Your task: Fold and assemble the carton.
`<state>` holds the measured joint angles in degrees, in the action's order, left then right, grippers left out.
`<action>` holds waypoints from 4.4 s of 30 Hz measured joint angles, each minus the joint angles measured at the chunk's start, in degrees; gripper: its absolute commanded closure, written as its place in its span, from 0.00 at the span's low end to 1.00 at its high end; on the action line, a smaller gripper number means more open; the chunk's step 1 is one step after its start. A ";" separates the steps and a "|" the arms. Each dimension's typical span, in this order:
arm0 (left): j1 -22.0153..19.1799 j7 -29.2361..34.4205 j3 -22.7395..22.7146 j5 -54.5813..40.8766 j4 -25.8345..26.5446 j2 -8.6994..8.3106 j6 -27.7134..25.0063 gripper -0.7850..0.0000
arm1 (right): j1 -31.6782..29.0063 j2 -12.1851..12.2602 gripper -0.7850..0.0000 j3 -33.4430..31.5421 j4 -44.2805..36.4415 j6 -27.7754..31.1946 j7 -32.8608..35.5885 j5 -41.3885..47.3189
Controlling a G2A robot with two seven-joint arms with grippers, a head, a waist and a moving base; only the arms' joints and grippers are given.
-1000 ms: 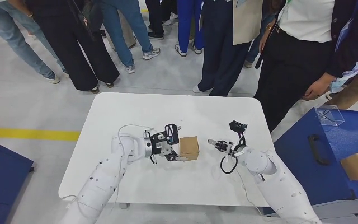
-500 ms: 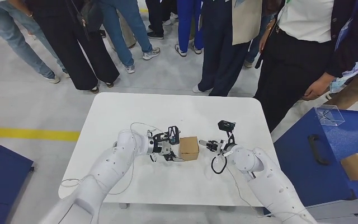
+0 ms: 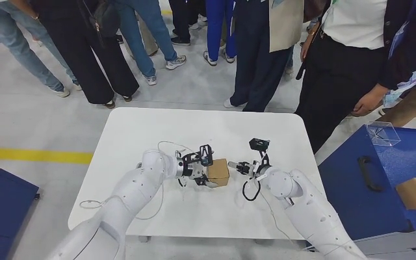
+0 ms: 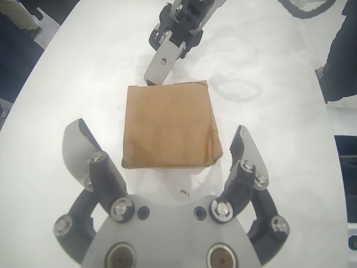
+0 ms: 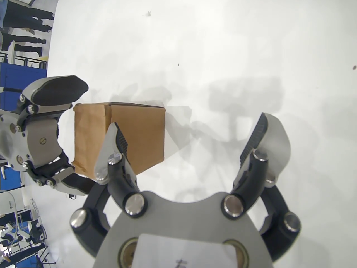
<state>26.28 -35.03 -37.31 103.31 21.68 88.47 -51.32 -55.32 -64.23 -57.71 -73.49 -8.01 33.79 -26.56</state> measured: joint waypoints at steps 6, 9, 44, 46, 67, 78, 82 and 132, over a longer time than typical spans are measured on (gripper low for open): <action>-0.73 -1.46 0.99 0.34 -2.07 0.54 0.12 0.00 | 0.06 -0.10 0.00 -0.79 0.39 -0.01 0.18 -0.42; -0.81 -2.32 1.38 0.40 -2.65 0.71 0.17 0.11 | -0.02 -0.20 0.00 -1.00 0.46 -0.17 0.18 -0.51; 0.41 4.26 -1.06 -23.17 -4.35 0.96 -6.70 1.00 | -2.24 0.71 0.00 -13.56 0.26 3.16 0.85 6.01; 1.85 11.35 -0.03 -32.99 -1.92 1.35 -6.68 1.00 | -2.59 0.73 0.00 -13.80 0.03 3.20 1.02 6.20; 3.29 23.66 1.13 -50.06 2.25 1.15 -6.69 1.00 | -3.03 0.72 0.00 -13.80 -0.20 3.20 0.98 6.27; 3.32 23.69 1.13 -50.06 2.29 1.15 -6.65 1.00 | -3.32 0.67 0.00 -13.27 -0.02 2.97 1.52 6.00; 4.80 27.59 -0.28 -55.21 4.14 1.18 -6.59 1.00 | -4.15 0.68 0.00 -13.89 -0.64 3.01 -1.67 5.12; 32.42 38.53 -21.94 -44.23 60.85 -13.68 14.39 1.00 | -3.56 0.64 0.00 -15.65 1.56 3.26 -1.76 5.16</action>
<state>58.70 3.50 -59.25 59.08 82.53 74.79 -36.93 -58.88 -63.59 -73.36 -71.93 -4.75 32.03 -21.39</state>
